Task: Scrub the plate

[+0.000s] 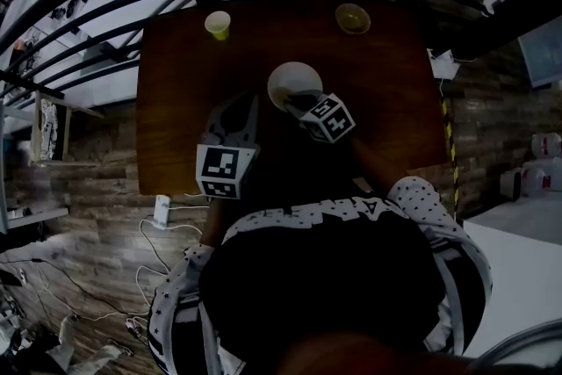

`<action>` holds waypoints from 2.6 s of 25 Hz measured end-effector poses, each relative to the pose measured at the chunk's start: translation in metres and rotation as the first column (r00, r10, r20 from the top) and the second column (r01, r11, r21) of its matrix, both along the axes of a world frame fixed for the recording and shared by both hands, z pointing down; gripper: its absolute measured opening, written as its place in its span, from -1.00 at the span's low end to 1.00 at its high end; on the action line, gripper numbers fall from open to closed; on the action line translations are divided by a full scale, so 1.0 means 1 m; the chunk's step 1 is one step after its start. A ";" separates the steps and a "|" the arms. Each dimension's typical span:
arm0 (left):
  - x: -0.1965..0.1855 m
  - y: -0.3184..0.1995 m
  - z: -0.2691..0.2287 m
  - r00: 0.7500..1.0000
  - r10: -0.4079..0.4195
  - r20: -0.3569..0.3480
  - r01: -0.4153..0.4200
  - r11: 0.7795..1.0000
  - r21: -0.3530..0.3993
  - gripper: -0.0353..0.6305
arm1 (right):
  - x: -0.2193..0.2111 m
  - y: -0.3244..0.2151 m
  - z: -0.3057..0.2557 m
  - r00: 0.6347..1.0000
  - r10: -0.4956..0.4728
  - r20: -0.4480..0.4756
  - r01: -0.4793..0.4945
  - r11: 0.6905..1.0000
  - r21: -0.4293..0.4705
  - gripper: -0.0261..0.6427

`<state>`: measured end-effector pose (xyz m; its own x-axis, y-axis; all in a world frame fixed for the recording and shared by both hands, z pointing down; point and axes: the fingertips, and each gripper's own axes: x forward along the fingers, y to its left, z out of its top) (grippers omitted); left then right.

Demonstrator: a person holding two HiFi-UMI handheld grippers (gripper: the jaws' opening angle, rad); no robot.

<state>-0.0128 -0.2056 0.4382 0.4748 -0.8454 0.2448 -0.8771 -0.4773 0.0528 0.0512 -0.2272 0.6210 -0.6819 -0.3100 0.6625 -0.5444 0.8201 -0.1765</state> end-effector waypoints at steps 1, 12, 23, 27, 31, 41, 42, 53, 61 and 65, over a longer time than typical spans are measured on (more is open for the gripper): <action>0.000 0.001 0.000 1.000 0.003 0.001 -0.003 1.000 0.000 -0.85 | 0.000 0.001 -0.001 1.000 0.003 0.004 -0.003 1.000 -0.001 -0.78; 0.005 0.007 0.002 1.000 0.012 0.008 -0.012 1.000 -0.006 -0.85 | 0.000 0.012 -0.007 0.999 -0.010 0.030 0.011 1.000 -0.008 -0.78; 0.005 0.004 0.000 1.000 0.009 0.005 -0.009 1.000 0.003 -0.85 | -0.005 0.024 -0.011 0.998 -0.046 0.051 0.047 0.998 -0.028 -0.78; 0.005 0.004 0.000 1.000 0.008 0.005 -0.008 1.000 0.002 -0.85 | -0.004 0.022 -0.013 0.998 -0.041 0.056 0.043 0.999 -0.031 -0.77; 0.004 0.000 0.000 1.000 0.006 0.004 -0.006 1.000 -0.001 -0.85 | -0.003 0.006 -0.021 0.997 -0.007 0.083 0.007 1.000 0.002 -0.78; 0.001 -0.001 0.000 1.000 0.004 0.010 -0.004 1.000 -0.003 -0.85 | 0.019 -0.027 -0.024 0.995 0.071 0.064 -0.075 0.996 0.055 -0.78; 0.001 -0.001 0.001 1.000 0.002 0.009 -0.002 1.000 -0.004 -0.85 | 0.022 -0.032 -0.024 0.995 0.083 0.060 -0.087 0.994 0.065 -0.77; 0.001 -0.004 0.004 1.000 -0.002 0.009 0.002 1.000 -0.017 -0.85 | 0.040 -0.070 -0.024 0.988 0.146 0.041 -0.150 0.981 0.120 -0.78; -0.002 -0.005 0.009 1.000 -0.005 0.014 0.005 1.000 -0.029 -0.85 | 0.036 -0.084 -0.015 0.990 0.138 0.005 -0.137 0.977 0.163 -0.78; -0.004 -0.005 0.011 1.000 -0.015 0.016 0.015 0.999 -0.035 -0.85 | 0.035 -0.088 -0.010 0.993 0.118 -0.026 -0.111 0.978 0.177 -0.78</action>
